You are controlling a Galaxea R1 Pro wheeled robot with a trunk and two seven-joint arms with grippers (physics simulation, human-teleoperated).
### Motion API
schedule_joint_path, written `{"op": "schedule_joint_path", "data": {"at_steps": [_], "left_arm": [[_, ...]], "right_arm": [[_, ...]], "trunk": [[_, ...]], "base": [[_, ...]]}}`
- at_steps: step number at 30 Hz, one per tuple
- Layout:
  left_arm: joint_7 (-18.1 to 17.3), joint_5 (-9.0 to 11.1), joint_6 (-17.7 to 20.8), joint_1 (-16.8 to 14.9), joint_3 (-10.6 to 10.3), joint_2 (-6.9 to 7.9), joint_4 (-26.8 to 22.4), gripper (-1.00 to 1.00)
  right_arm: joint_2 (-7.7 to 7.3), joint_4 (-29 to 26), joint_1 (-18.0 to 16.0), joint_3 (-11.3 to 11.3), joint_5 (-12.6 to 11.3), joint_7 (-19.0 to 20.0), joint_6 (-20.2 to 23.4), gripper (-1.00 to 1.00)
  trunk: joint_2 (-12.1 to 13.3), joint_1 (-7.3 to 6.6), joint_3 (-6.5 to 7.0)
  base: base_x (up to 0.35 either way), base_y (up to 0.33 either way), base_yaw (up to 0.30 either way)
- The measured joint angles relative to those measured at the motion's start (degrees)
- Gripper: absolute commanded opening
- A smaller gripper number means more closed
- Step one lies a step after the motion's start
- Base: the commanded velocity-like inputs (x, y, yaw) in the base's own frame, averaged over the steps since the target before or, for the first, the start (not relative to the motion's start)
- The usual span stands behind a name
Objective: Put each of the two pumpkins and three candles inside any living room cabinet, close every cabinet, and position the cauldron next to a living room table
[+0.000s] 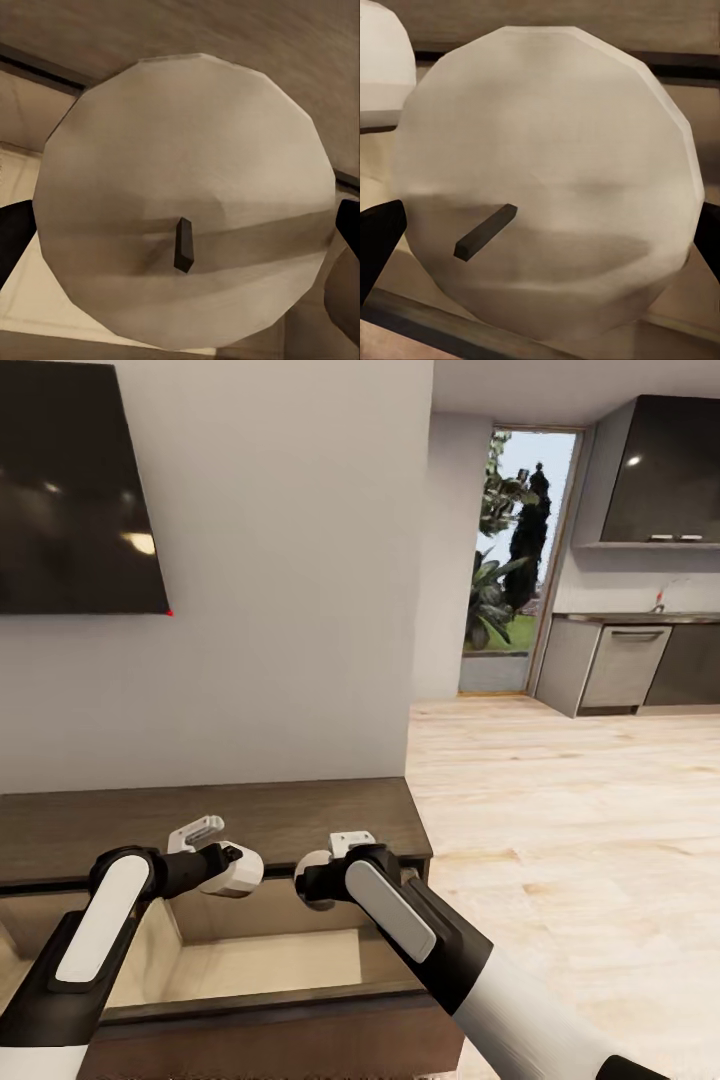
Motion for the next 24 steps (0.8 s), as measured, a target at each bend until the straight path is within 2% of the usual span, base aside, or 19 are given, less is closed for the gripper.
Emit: {"op": "schedule_joint_path", "data": {"at_steps": [2,9,15,24], "left_arm": [[0.3,0.0,0.0,0.0,0.0,0.02,0.0,-1.0],[5.8,0.2,0.0,0.0,-0.4,-0.43,0.0,-1.0],[6.5,0.2,-0.1,0.0,-0.5,-0.54,0.6,-1.0],[6.6,0.0,0.0,0.0,-0.5,-0.57,1.9,-1.0]], "right_arm": [[-0.02,0.0,0.0,0.0,0.0,0.0,0.0,-1.0],[0.02,0.0,0.0,0.0,0.0,-0.1,0.0,-1.0],[0.05,0.4,0.0,-0.1,0.1,-0.1,-0.1,-1.0],[0.12,4.0,0.0,-0.1,0.3,-0.6,-0.3,-1.0]], "trunk": [[0.0,0.05,-0.44],[-0.1,0.23,-2.0],[-0.2,0.39,-3.33],[-0.3,0.62,-5.33]], "base": [[0.0,0.0,0.0],[0.0,0.0,0.0],[0.0,0.0,0.0],[0.0,0.0,0.0]]}}
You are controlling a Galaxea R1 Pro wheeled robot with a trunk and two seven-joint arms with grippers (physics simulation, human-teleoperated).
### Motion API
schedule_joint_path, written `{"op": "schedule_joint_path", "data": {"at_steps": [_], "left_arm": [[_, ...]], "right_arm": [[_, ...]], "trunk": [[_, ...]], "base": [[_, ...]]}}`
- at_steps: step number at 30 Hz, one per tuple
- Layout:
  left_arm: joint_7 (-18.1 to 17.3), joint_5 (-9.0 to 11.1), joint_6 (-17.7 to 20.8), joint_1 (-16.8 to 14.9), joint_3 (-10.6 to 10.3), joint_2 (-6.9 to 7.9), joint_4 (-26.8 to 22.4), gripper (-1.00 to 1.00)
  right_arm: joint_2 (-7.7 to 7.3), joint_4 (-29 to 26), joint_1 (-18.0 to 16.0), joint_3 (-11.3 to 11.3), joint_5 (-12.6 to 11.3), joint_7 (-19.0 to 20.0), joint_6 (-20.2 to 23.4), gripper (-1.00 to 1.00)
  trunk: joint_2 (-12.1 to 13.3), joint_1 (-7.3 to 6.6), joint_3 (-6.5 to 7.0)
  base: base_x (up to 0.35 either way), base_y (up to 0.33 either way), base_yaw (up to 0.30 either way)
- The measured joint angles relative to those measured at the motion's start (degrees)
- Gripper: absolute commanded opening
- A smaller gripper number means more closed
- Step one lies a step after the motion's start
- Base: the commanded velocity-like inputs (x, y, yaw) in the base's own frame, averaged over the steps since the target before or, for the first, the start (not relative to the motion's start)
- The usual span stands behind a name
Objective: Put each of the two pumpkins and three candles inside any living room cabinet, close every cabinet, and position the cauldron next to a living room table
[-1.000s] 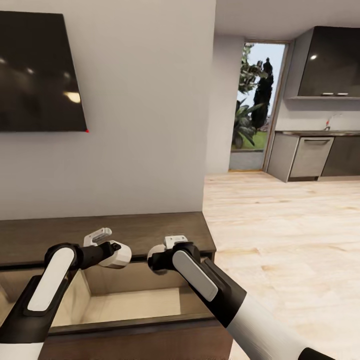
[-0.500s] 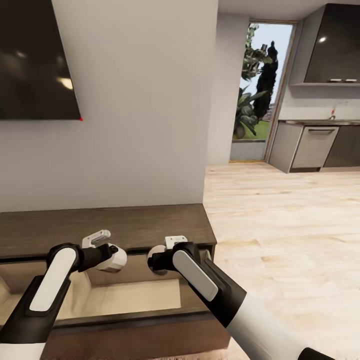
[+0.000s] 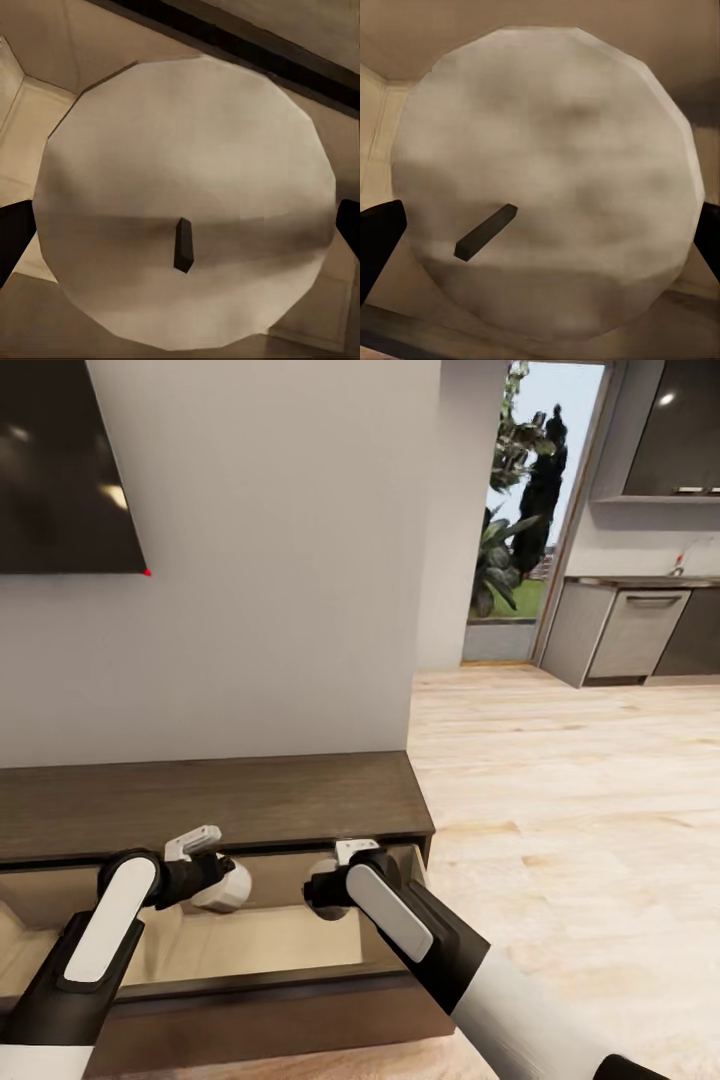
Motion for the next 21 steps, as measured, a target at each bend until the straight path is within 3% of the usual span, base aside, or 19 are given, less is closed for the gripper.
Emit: {"op": "schedule_joint_path", "data": {"at_steps": [6,12,17,21], "left_arm": [[0.1,-0.2,-0.1,0.0,-0.2,-0.1,3.7,-1.0],[0.2,-0.1,-0.2,0.0,-0.4,-0.51,4.1,-1.0],[0.4,0.0,-0.6,0.0,-1.2,-2.97,4.1,-1.0],[0.5,-2.7,-0.3,0.0,-1.9,-3.7,4.1,-1.0]], "right_arm": [[0.0,1.8,0.0,0.0,0.2,-0.1,-0.4,-1.0],[0.01,2.0,0.0,0.0,0.2,-0.1,-0.5,-1.0],[0.01,1.9,0.0,0.0,0.3,-0.1,-0.6,-1.0],[0.01,1.9,0.0,0.1,0.3,-0.1,-0.7,-1.0]], "trunk": [[-0.1,0.15,-1.33],[-0.2,0.31,-2.66],[-0.2,0.44,-3.77],[-0.3,0.54,-4.65]], "base": [[0.0,0.0,0.0],[0.0,0.0,0.0],[0.0,0.0,0.0],[0.0,0.0,0.0]]}}
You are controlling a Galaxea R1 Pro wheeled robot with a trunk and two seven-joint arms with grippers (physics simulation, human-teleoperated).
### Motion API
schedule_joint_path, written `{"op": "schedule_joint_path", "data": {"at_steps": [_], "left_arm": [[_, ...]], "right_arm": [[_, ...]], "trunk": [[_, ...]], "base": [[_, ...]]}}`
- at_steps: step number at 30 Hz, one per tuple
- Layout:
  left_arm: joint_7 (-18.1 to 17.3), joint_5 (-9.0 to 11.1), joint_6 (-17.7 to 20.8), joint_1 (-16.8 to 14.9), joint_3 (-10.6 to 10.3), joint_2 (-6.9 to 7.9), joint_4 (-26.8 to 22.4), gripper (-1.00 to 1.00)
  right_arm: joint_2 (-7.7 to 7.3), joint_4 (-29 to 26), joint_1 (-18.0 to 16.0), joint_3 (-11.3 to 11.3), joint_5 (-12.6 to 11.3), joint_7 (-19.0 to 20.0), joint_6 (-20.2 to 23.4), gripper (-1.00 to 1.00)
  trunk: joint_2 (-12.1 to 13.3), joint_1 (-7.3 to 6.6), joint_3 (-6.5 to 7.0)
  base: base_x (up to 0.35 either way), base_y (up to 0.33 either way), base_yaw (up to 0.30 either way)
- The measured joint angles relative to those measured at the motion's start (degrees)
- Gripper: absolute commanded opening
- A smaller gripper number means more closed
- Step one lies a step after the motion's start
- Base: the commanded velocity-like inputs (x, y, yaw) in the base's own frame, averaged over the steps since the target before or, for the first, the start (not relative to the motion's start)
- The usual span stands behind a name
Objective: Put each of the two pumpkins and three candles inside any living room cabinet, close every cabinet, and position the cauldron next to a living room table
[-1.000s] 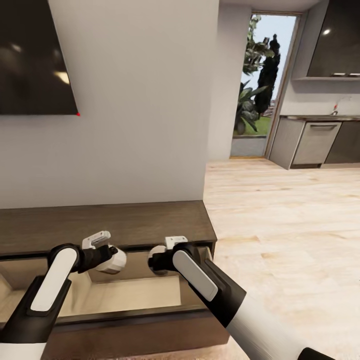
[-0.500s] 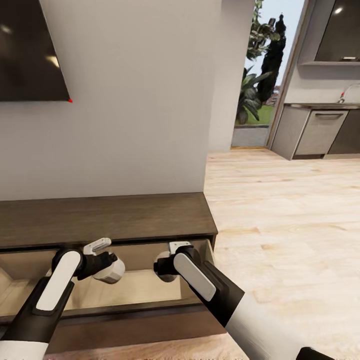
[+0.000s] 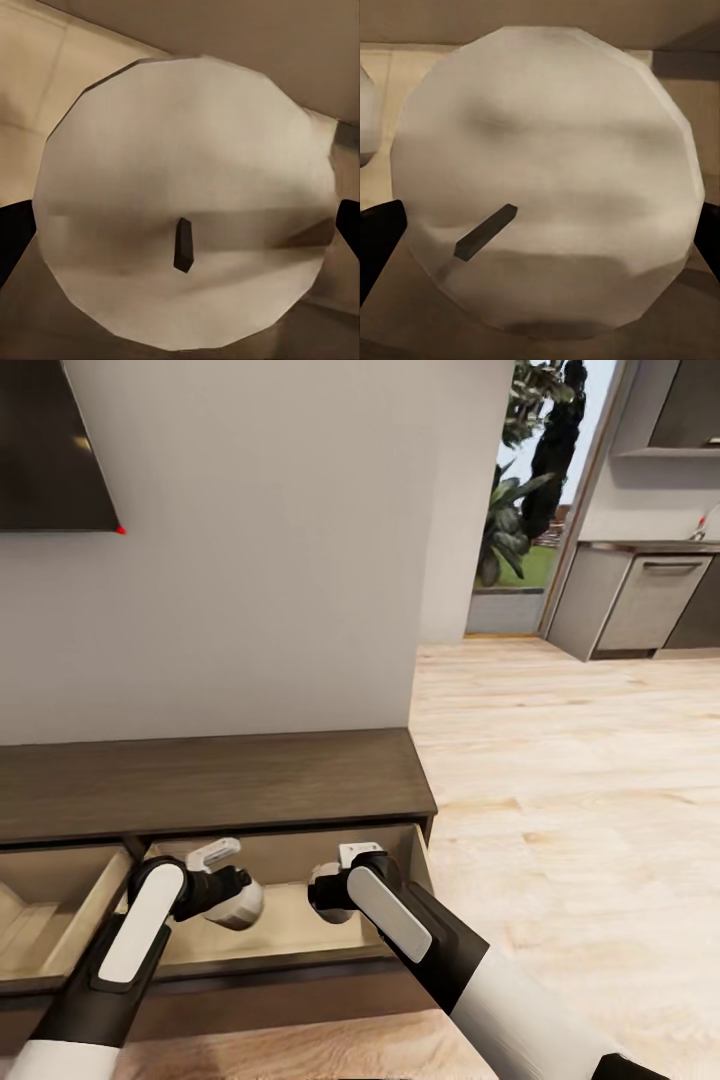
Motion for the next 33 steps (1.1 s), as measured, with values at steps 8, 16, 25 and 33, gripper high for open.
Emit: {"op": "schedule_joint_path", "data": {"at_steps": [8,16,25,33], "left_arm": [[-0.1,-2.1,-0.1,0.0,-0.2,-0.24,0.0,-1.0],[-0.2,-2.0,-0.4,0.0,-1.4,-0.69,-0.1,-1.0],[-0.1,-6.4,-3.7,0.0,-4.6,-2.4,-0.2,-1.0],[-0.1,-6.8,-3.9,0.0,-4.9,-2.95,-0.4,-1.0]], "right_arm": [[0.0,0.1,0.0,0.1,0.4,0.1,-1.4,-1.0],[0.0,0.1,0.0,0.2,1.2,0.2,-3.6,-1.0],[0.0,3.8,0.0,0.3,4.3,0.2,-7.7,-1.0],[0.0,3.8,0.0,0.2,4.6,0.5,-8.5,-1.0]], "trunk": [[-0.1,0.21,-1.77],[-0.2,0.41,-3.55],[-0.3,0.59,-5.1],[-0.3,0.59,-5.1]], "base": [[0.0,0.0,0.0],[0.0,0.0,0.0],[0.0,0.0,0.0],[0.0,0.0,0.0]]}}
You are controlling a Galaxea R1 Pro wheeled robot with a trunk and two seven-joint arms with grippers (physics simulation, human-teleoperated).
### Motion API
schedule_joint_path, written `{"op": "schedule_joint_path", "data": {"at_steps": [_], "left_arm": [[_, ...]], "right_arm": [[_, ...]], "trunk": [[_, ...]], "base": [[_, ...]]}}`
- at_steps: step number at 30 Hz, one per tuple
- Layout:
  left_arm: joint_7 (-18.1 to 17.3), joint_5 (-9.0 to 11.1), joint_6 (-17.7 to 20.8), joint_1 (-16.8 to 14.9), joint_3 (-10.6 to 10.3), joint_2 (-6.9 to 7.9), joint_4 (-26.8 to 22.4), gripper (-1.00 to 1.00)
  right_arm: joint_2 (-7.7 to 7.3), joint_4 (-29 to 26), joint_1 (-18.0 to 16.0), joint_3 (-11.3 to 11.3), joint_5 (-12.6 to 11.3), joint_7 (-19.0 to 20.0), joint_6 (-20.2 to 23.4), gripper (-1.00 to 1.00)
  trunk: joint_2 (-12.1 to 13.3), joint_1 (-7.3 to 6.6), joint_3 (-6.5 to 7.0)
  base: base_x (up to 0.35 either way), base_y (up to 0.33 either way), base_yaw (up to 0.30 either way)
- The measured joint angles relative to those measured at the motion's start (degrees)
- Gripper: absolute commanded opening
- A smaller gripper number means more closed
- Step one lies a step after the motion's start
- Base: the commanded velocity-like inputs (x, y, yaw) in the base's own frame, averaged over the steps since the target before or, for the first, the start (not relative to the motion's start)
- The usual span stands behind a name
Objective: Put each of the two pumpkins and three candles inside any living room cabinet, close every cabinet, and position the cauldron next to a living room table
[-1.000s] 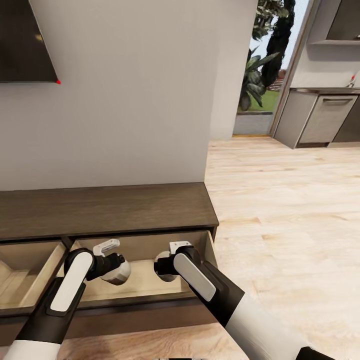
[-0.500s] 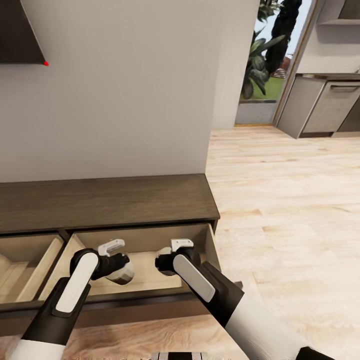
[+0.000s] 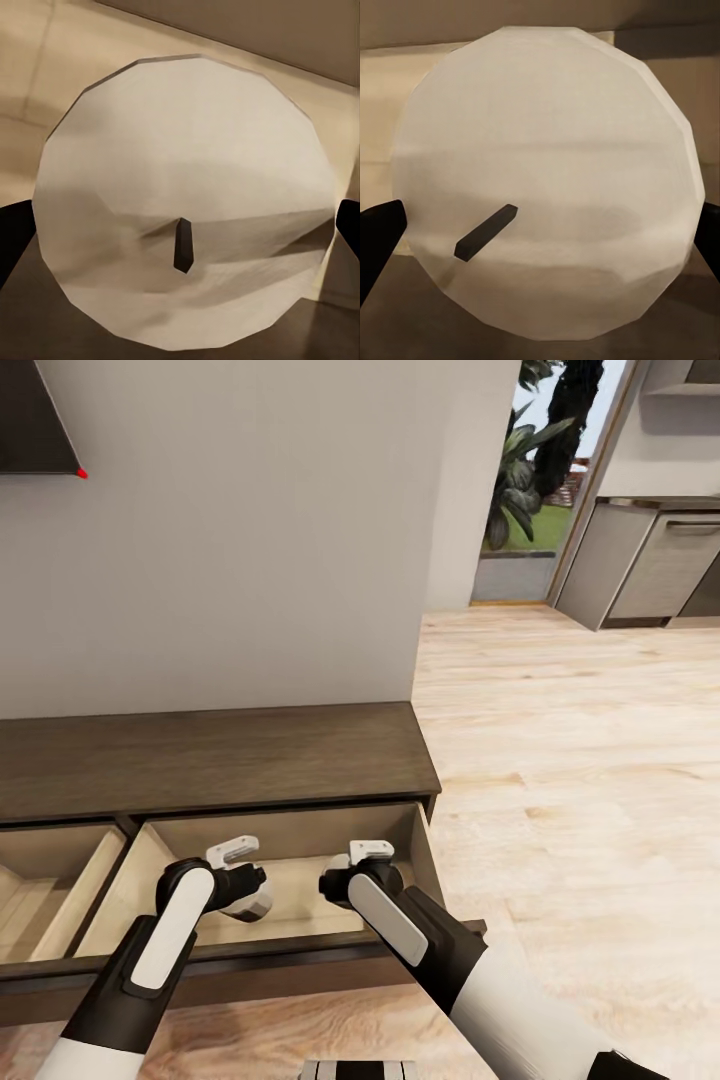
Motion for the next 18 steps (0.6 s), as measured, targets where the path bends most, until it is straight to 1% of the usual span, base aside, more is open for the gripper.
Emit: {"op": "schedule_joint_path", "data": {"at_steps": [8,14,18], "left_arm": [[0.0,0.1,0.0,0.0,-0.1,-0.03,0.1,-1.0],[0.0,0.2,0.0,0.0,-0.5,-0.04,0.3,-1.0],[-0.1,0.0,0.1,0.0,-0.6,-0.01,0.4,-1.0]], "right_arm": [[-0.05,0.0,0.0,0.0,0.0,0.4,-0.1,-1.0],[-0.06,0.0,0.0,0.0,0.1,0.4,-0.1,-1.0],[-0.05,-0.1,0.0,0.0,0.0,0.4,-0.1,-1.0]], "trunk": [[0.0,0.0,0.0],[0.0,0.0,0.0],[0.0,-0.02,0.0]], "base": [[0.0,-0.08,0.0],[0.003,-0.159,0.0],[0.128,-0.113,0.0]]}}
